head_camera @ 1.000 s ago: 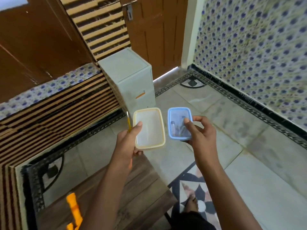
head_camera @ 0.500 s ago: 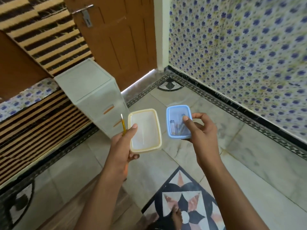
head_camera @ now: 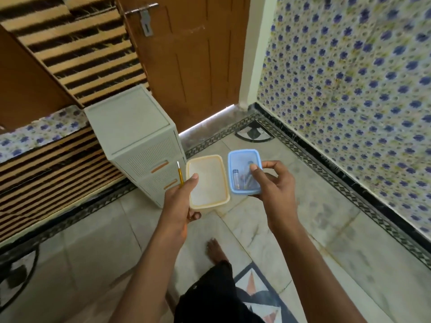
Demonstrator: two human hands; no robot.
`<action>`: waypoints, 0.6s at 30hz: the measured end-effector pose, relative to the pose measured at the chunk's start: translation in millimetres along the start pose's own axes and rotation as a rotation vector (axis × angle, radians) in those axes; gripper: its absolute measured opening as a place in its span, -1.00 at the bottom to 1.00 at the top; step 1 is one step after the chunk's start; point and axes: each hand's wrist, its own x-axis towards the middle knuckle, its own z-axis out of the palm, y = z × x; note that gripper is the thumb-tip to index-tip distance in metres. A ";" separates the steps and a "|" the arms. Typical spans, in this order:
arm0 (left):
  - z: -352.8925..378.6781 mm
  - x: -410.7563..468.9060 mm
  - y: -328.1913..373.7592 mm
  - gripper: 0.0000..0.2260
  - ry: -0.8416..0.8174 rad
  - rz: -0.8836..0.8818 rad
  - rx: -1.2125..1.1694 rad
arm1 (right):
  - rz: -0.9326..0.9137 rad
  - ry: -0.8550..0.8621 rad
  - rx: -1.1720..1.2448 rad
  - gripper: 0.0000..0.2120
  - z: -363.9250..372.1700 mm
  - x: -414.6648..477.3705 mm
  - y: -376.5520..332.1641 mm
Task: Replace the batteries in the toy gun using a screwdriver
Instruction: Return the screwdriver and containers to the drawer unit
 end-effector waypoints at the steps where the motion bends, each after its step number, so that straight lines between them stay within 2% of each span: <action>1: -0.9 13.3 9.2 -0.73 0.013 0.003 -0.004 | -0.006 -0.015 0.001 -0.78 10.4 12.5 -3.0; 8: -36.8 119.4 92.0 -0.81 0.182 0.064 -0.069 | -0.016 -0.170 -0.038 -0.82 119.4 117.8 -26.6; 18: -101.3 253.3 158.4 -0.67 0.423 0.002 -0.078 | -0.024 -0.397 -0.149 -0.86 268.8 243.7 -7.1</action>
